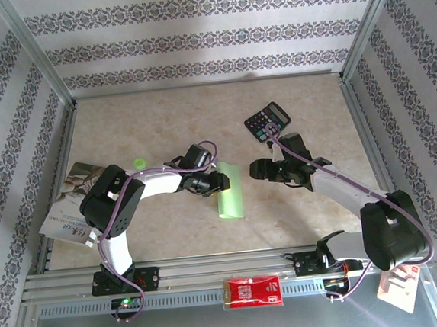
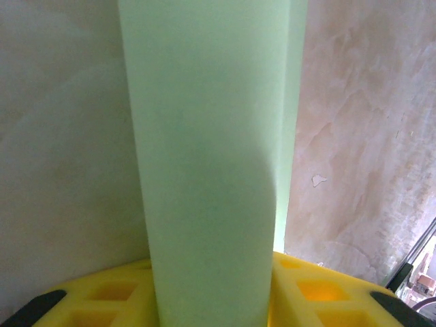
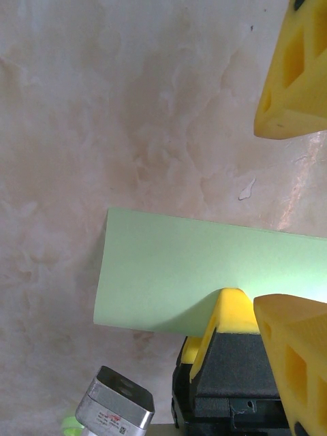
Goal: Fold a paper plane with a square sheet of paper (pick it up from the middle)
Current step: Hold the square sheet of paper at the center of the table.
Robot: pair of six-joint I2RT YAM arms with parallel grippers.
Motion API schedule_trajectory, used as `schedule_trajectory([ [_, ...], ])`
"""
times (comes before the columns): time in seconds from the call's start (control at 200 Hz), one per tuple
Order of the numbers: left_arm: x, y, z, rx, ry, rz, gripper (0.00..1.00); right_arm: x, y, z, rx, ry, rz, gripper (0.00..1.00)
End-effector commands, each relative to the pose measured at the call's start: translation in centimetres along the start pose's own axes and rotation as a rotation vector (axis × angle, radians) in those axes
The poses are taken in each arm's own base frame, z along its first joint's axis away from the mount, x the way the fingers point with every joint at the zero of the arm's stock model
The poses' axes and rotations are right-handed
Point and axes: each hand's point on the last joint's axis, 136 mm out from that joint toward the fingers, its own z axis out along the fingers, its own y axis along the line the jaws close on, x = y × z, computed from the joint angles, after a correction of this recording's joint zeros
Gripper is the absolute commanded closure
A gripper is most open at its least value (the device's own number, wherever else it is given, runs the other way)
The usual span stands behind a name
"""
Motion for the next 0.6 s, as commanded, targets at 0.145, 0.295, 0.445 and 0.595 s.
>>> schedule_trajectory([
  [0.145, 1.25, 7.69, 1.92, -0.27, -0.01, -0.096, 0.62, 0.36, -0.47, 0.48, 0.017, 0.005, -0.009, 0.39],
  [0.295, 1.25, 7.77, 2.02, -0.278, -0.018, -0.1, 0.62, 0.26, -0.42, 0.48, 0.015, 0.004, -0.009, 0.39],
  [0.445, 1.26, 7.93, 2.09, -0.287, -0.022, -0.102, 0.62, 0.25, -0.45, 0.48, 0.017, 0.004, -0.01, 0.39],
  [0.595, 1.27, 8.14, 2.21, -0.296, -0.026, -0.105, 0.62, 0.39, -0.46, 0.6, 0.015, 0.009, -0.005, 0.4],
])
